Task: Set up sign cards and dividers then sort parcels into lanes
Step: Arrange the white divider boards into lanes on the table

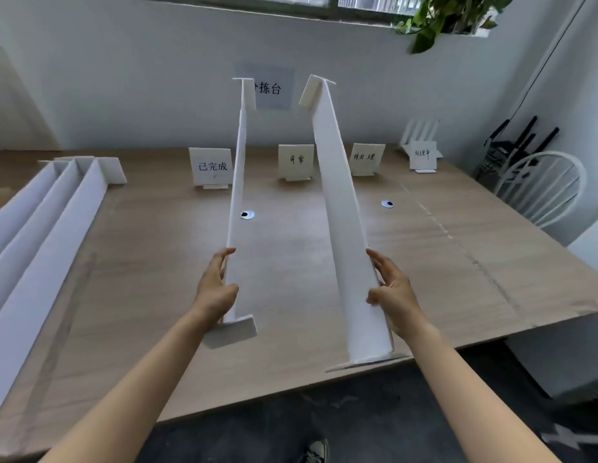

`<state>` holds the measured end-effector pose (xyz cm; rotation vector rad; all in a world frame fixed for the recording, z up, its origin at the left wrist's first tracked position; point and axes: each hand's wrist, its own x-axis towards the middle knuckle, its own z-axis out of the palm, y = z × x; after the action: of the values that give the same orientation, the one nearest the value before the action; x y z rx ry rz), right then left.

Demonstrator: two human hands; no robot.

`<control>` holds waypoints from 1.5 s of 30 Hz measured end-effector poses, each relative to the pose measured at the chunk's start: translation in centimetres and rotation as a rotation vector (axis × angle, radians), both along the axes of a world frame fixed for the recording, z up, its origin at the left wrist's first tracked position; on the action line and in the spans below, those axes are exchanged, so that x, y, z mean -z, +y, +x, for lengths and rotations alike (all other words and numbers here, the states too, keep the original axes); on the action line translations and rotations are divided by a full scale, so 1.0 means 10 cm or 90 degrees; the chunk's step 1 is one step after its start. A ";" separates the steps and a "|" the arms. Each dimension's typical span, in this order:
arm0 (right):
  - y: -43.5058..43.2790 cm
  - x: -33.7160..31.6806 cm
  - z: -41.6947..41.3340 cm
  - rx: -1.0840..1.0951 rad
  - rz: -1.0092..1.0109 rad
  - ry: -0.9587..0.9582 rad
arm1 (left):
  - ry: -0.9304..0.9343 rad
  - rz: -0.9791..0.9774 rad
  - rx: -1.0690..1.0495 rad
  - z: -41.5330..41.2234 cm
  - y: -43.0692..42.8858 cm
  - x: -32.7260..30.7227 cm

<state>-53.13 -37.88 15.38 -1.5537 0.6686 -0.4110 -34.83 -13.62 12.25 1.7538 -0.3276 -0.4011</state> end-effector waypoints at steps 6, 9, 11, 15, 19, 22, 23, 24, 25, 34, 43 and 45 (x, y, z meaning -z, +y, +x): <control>-0.86 -0.10 -0.17 0.032 -0.011 -0.010 | -0.011 -0.025 0.027 -0.13 -0.79 0.05; -1.34 -0.17 -0.25 0.047 -0.012 -0.003 | -0.006 -0.025 0.024 -0.16 -1.19 0.10; -1.61 -0.21 -0.31 0.052 -0.016 0.010 | -0.002 -0.024 0.023 -0.21 -1.41 0.11; -2.18 -0.24 -0.51 0.062 -0.018 0.017 | -0.014 -0.024 0.020 -0.29 -1.86 0.13; -2.68 -0.22 -0.74 0.094 -0.020 0.014 | -0.014 -0.019 0.021 -0.43 -2.30 0.05; -3.06 -0.15 -0.92 0.105 -0.020 0.015 | -0.017 -0.014 0.019 -0.55 -2.59 0.03; -3.19 -0.13 -0.99 0.109 -0.016 0.012 | -0.020 -0.015 0.022 -0.60 -2.69 0.03; -3.32 -0.12 -1.05 0.113 -0.009 0.007 | -0.022 -0.017 0.022 -0.66 -2.79 0.02; -3.46 -0.12 -1.12 0.115 -0.001 0.004 | -0.019 -0.018 0.018 -0.72 -2.89 0.02; -4.60 -0.11 -1.71 0.096 -0.001 0.021 | -0.036 -0.021 -0.003 -1.55 -3.87 -0.04; -5.63 -0.10 -2.40 0.071 -0.029 0.062 | -0.052 -0.007 -0.023 -2.59 -4.98 0.03; -5.84 -0.09 -2.53 0.069 -0.024 0.071 | -0.052 0.002 -0.017 -2.77 -5.21 0.07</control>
<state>-78.39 -96.23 16.24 -1.5897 0.8384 -0.4213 -62.49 -65.69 11.51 1.7785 -0.3606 -0.3112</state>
